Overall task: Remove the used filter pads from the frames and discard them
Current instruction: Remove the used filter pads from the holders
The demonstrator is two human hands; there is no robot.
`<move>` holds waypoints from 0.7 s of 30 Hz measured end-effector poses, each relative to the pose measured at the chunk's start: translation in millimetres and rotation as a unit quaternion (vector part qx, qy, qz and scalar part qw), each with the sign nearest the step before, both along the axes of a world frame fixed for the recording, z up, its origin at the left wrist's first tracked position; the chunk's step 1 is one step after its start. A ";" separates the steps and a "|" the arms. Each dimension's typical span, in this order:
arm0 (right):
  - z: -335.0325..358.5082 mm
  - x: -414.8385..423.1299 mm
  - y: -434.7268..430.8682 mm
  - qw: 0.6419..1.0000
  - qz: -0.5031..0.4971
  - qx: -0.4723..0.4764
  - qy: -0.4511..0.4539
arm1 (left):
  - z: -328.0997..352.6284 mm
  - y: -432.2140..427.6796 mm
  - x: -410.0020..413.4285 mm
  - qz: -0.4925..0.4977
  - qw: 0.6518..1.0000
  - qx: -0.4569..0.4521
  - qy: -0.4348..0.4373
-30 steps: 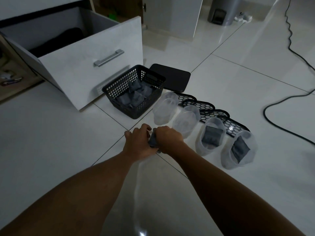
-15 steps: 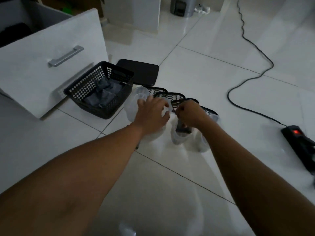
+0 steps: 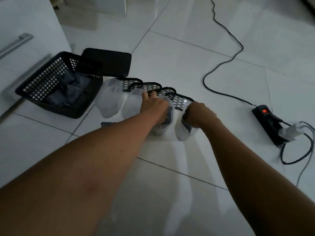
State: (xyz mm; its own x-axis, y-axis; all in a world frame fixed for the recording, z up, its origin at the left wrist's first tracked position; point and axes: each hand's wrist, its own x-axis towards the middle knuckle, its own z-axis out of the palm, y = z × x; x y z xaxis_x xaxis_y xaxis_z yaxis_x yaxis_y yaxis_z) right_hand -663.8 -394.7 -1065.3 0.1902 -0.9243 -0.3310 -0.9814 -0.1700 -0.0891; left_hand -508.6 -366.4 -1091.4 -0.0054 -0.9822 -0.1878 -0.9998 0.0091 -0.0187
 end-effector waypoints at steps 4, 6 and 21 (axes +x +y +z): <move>-4.2 9.3 1.5 0.998 0.022 -0.019 0.055 | -5.4 -2.5 0.6 0.012 0.999 -0.030 -0.001; -9.9 9.6 1.6 0.998 0.030 -0.028 0.049 | -11.0 -1.5 3.2 0.018 0.998 -0.053 0.006; 6.0 -24.8 15.4 0.987 -0.074 -0.047 -0.137 | 3.4 21.4 -4.9 -0.101 0.963 -0.187 0.163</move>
State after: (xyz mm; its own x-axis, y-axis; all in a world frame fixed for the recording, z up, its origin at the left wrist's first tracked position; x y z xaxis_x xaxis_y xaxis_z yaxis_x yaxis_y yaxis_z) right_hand -688.6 -379.3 -1059.3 0.1210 -0.9728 -0.1973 -0.9370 -0.0463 -0.3462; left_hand -513.5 -345.0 -1088.0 -0.2028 -0.9534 0.2233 -0.9314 0.2582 0.2565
